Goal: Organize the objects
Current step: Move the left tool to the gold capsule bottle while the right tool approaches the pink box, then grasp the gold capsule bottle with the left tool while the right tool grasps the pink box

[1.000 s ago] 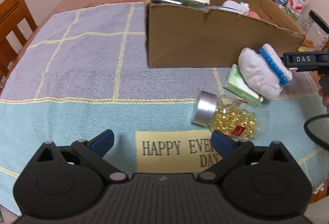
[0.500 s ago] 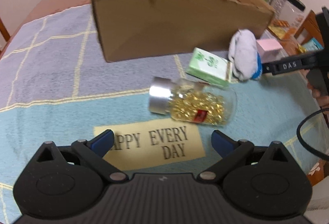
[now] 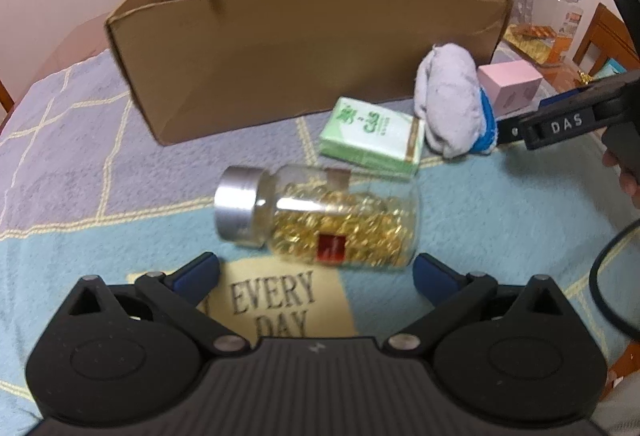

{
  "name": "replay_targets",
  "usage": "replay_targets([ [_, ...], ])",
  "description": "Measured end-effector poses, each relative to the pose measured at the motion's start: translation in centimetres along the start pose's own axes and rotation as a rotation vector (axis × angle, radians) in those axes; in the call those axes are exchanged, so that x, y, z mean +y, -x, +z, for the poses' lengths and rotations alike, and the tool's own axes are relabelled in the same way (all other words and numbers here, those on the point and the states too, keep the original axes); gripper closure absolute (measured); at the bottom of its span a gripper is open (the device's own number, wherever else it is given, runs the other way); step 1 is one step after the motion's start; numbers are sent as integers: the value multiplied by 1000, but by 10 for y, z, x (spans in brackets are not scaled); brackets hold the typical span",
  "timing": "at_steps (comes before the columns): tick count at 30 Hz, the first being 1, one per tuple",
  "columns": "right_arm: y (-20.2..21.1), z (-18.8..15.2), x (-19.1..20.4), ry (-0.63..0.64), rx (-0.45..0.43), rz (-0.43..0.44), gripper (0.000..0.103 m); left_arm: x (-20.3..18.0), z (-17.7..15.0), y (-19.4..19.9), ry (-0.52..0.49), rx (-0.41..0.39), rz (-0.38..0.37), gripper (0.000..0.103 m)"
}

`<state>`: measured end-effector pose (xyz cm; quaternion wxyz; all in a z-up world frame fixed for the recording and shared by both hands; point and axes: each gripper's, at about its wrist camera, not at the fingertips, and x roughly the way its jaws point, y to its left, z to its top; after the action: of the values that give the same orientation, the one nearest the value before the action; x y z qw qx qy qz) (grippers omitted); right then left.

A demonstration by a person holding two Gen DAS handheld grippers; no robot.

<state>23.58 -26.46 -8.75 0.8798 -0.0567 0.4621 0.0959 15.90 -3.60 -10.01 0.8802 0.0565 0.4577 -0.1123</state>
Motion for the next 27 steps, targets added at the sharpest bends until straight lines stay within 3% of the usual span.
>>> replay_targets([
  [17,-13,18,2,8,2,6,0,-4,16,-10,70,-34,53,0],
  [27,-10,26,4,21,1,-18,0,-7,16,-7,45,-29,71,1],
])
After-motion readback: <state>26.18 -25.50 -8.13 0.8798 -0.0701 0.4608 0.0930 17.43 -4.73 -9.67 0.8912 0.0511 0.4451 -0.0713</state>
